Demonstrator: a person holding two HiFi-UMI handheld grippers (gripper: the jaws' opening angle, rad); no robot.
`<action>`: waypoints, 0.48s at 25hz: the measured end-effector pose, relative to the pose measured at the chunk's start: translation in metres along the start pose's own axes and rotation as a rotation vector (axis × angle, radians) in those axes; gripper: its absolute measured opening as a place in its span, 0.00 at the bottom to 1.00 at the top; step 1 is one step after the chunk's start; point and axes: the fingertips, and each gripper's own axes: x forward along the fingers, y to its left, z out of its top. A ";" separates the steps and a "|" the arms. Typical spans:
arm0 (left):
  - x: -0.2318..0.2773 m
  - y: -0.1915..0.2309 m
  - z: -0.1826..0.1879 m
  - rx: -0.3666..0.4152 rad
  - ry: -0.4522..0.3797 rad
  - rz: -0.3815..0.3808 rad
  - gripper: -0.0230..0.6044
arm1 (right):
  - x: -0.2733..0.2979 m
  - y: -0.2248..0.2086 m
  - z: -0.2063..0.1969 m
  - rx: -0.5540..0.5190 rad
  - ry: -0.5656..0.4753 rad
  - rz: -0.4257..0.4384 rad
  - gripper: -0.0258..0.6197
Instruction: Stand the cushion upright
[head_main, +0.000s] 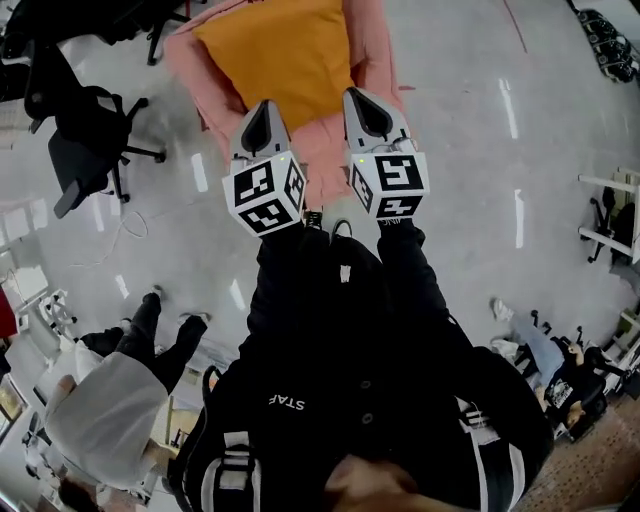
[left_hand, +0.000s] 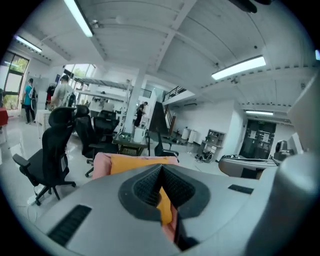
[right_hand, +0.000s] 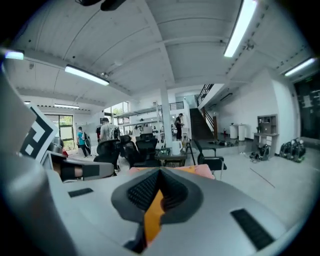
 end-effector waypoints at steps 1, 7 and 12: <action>-0.013 -0.011 0.011 0.014 -0.024 -0.014 0.04 | -0.014 0.002 0.013 0.001 -0.027 -0.002 0.06; -0.078 -0.070 0.062 0.146 -0.155 -0.074 0.04 | -0.091 0.012 0.070 -0.029 -0.150 -0.008 0.06; -0.112 -0.100 0.075 0.161 -0.201 -0.119 0.04 | -0.132 0.018 0.095 -0.052 -0.214 -0.019 0.06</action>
